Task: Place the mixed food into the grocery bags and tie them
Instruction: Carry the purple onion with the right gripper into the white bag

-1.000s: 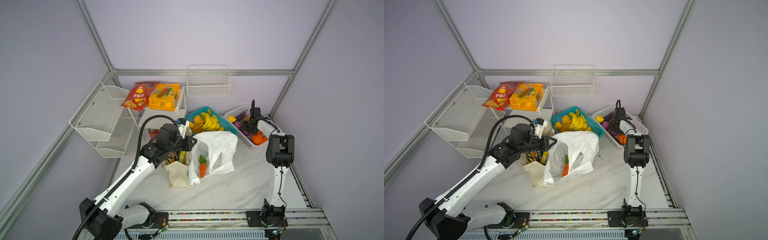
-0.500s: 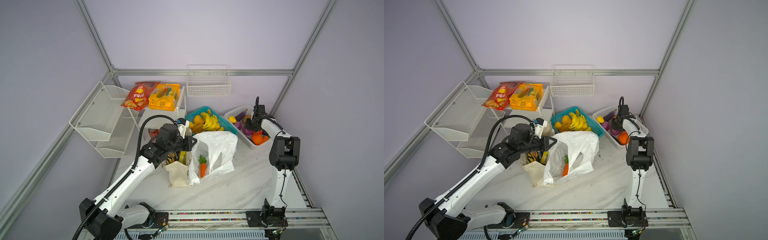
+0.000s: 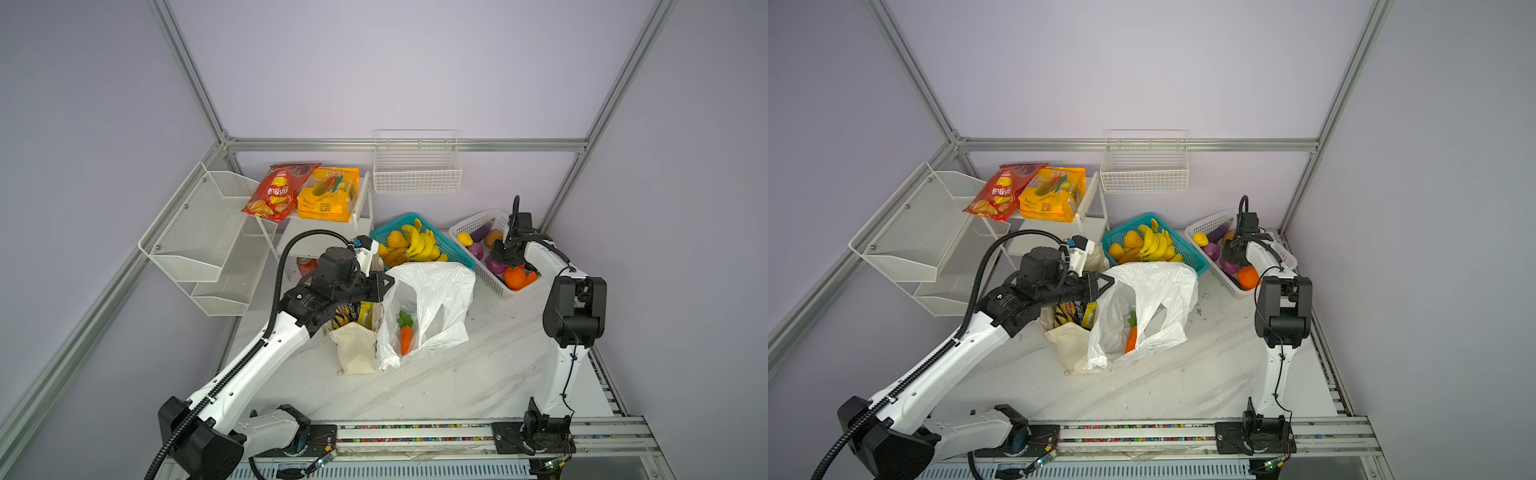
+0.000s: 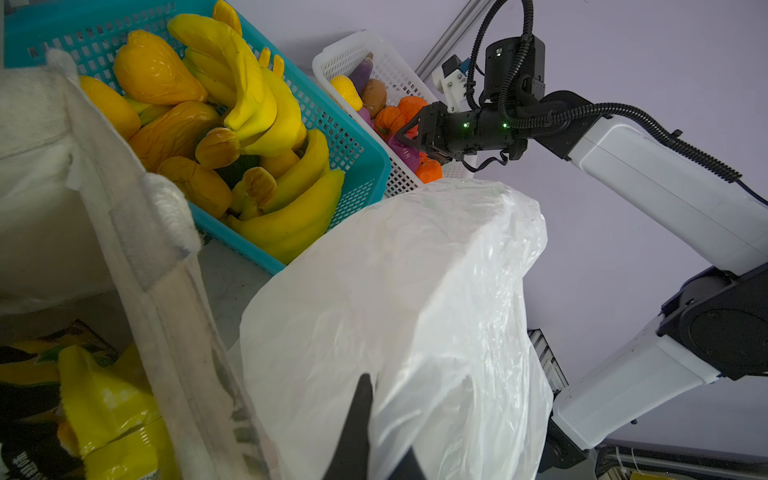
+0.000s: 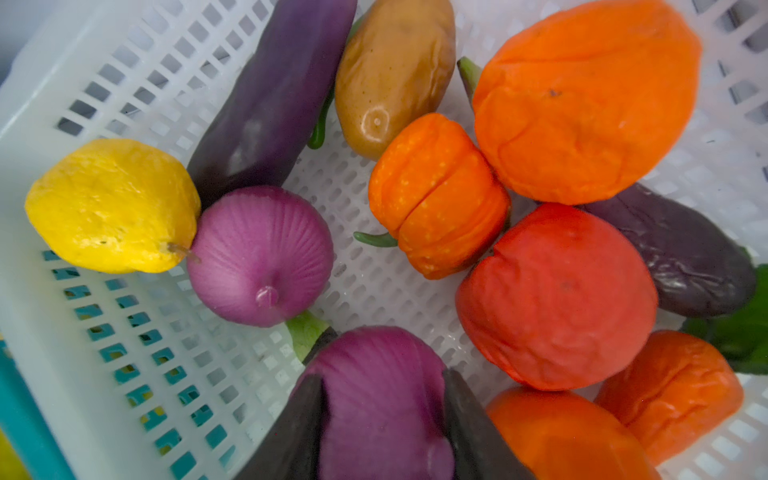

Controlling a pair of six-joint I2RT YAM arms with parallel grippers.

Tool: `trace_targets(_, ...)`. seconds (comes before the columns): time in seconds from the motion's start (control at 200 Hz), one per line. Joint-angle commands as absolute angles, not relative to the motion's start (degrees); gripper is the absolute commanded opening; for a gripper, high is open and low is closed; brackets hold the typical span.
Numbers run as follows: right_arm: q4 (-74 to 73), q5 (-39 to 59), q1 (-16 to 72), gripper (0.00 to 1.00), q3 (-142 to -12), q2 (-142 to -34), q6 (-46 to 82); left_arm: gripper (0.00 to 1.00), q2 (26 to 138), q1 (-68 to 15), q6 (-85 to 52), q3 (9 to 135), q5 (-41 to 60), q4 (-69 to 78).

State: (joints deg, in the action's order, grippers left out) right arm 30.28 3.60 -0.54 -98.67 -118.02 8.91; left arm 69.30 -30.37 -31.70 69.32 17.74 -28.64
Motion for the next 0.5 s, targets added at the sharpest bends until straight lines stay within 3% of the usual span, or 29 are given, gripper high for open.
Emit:
trace_targets(0.0,30.4,0.9,-0.4,0.42,-100.6,-111.5,9.6,0.0,68.2,-29.9,-30.6,69.3,18.0,-26.3)
trace_targets(0.315,27.2,5.5,3.0,0.4,-90.9,-88.1,12.3,0.0,68.9,-30.0,-30.8,69.9,18.1,-26.5)
trace_targets(0.495,26.7,10.5,13.6,0.38,-87.3,-74.7,13.4,0.0,69.6,-29.9,-30.7,70.7,17.5,-26.6)
